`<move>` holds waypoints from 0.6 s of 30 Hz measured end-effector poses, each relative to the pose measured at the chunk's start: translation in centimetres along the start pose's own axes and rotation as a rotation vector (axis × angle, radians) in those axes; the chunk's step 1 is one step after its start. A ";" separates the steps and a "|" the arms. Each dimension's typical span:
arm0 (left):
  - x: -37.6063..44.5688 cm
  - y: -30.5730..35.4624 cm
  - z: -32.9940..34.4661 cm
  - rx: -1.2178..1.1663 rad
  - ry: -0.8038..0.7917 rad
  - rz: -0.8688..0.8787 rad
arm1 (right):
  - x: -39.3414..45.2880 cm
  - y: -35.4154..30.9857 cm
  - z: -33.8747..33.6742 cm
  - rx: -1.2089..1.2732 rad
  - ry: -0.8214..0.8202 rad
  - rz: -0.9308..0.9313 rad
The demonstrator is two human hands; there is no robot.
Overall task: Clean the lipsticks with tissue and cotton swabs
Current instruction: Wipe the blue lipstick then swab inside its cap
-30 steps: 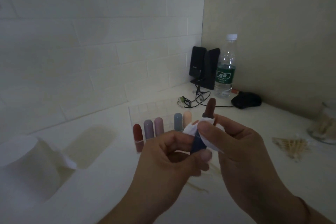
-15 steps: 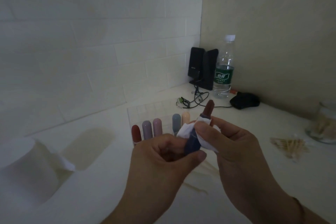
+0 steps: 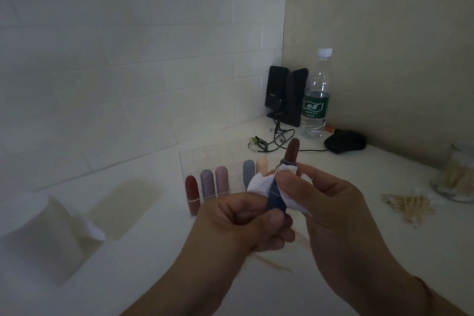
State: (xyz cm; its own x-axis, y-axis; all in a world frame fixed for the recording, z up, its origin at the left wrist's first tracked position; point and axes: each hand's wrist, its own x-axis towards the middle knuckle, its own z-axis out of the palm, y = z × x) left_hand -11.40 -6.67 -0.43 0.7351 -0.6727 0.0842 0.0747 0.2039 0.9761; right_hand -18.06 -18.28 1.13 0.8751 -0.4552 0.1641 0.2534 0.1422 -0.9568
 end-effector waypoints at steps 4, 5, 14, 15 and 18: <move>-0.2 0.2 0.5 0.237 0.208 0.138 | 0.1 0.0 -0.1 0.045 -0.002 0.028; -0.2 0.2 0.5 0.214 0.181 0.109 | 0.1 -0.1 -0.1 0.026 -0.013 0.021; 0.1 0.0 -0.7 -0.164 -0.167 -0.149 | 0.0 -0.4 -0.2 -0.045 -0.028 0.018; 0.1 0.0 -0.6 -0.152 -0.134 -0.127 | 0.1 -0.3 -0.2 -0.039 -0.020 0.014; 0.0 0.0 -0.2 -0.045 -0.007 -0.012 | 0.5 0.1 -0.1 -0.006 -0.011 0.002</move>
State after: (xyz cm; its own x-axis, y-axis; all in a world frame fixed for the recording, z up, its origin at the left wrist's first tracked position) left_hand -11.24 -6.56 -0.48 0.7294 -0.6801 0.0739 0.1140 0.2274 0.9671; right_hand -17.64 -18.53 1.06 0.8801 -0.4452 0.1650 0.2492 0.1374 -0.9586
